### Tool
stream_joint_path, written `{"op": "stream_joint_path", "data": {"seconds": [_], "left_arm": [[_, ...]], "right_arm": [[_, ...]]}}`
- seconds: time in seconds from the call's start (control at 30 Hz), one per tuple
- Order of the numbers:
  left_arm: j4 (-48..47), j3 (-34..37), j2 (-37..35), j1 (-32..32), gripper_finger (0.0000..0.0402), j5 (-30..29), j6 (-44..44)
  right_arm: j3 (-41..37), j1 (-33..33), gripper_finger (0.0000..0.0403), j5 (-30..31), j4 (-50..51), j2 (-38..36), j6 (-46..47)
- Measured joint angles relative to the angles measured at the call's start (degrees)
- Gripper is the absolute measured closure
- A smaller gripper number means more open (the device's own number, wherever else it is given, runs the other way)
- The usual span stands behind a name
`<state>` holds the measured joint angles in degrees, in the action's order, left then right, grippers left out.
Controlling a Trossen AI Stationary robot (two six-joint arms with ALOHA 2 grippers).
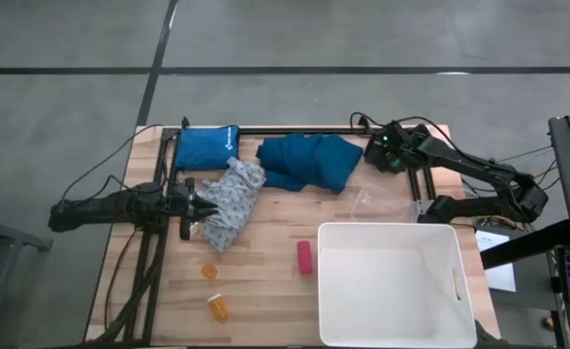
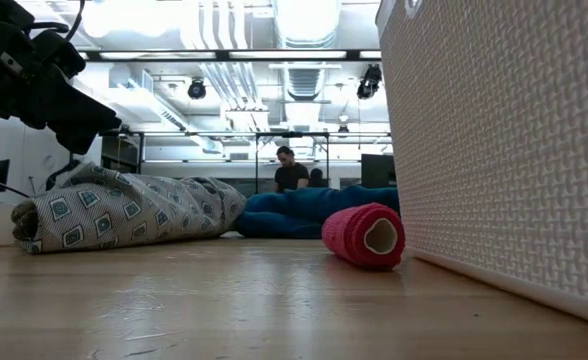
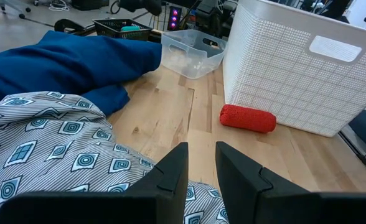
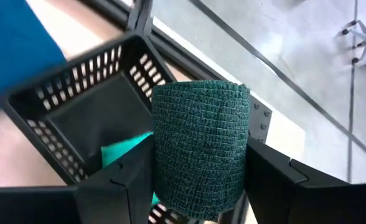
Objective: Pick & place medical supplies in basket/bin
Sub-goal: Put the dark green bandage into the black bin
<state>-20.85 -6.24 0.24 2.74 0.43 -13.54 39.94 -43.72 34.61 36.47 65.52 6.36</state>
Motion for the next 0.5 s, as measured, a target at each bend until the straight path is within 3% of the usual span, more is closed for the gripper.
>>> {"op": "stream_joint_path", "data": {"seconds": [0.3,0.5], "left_arm": [[-0.01,0.0,0.01,0.0,0.0314,0.0,0.0],[0.0,0.02,0.01,-0.01,0.0314,0.0,0.0]], "right_arm": [[0.0,-1.81,0.0206,-1.36,-8.86,1.95,5.62],[0.0,-4.6,0.0206,-7.53,-10.45,6.91,9.72]]}}
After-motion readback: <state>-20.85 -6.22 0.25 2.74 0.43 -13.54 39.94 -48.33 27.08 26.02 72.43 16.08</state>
